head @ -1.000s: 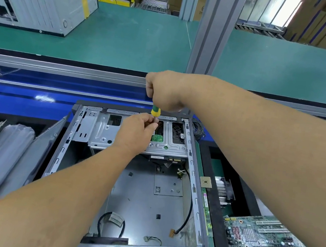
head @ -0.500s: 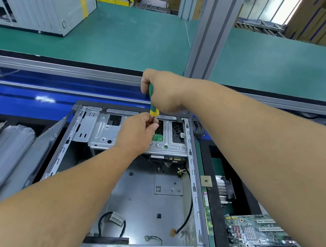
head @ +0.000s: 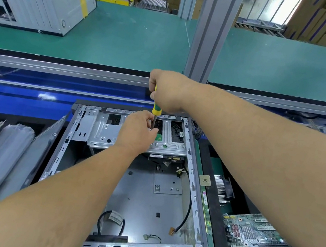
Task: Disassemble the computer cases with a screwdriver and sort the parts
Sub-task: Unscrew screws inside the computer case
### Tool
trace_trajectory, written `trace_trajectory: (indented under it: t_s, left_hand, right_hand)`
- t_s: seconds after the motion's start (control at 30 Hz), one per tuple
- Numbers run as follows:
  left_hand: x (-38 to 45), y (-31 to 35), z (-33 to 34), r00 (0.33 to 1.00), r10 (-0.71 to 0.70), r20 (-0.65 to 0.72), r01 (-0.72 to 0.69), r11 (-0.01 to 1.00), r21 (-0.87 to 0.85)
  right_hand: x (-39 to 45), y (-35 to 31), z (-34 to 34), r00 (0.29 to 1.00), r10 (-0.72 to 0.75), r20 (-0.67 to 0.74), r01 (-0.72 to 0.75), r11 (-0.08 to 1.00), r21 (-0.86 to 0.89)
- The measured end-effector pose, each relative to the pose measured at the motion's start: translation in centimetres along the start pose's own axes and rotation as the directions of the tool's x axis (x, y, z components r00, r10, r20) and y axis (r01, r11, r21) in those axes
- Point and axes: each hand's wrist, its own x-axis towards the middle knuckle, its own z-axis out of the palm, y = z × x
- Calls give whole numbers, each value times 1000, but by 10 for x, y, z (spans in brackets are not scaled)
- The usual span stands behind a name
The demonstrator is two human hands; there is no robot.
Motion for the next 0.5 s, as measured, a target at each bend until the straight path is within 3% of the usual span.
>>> trace_trajectory:
  t_s: [0.1,0.23,0.5]
  left_hand:
    - [3,-1,-6,997,-11,73,12,1000,-13]
    - [7,-5,-15,976,6,219,-32,993,115]
    - [5,-9,-8,988,-17,153,3,996,91]
  right_hand:
    - [-5,0,-3,999,-32,39,29,997,66]
    - [-10,1,1,997,-79,0,78,993,88]
    - [-21,21,-16,994,-68,-90,80,987,141]
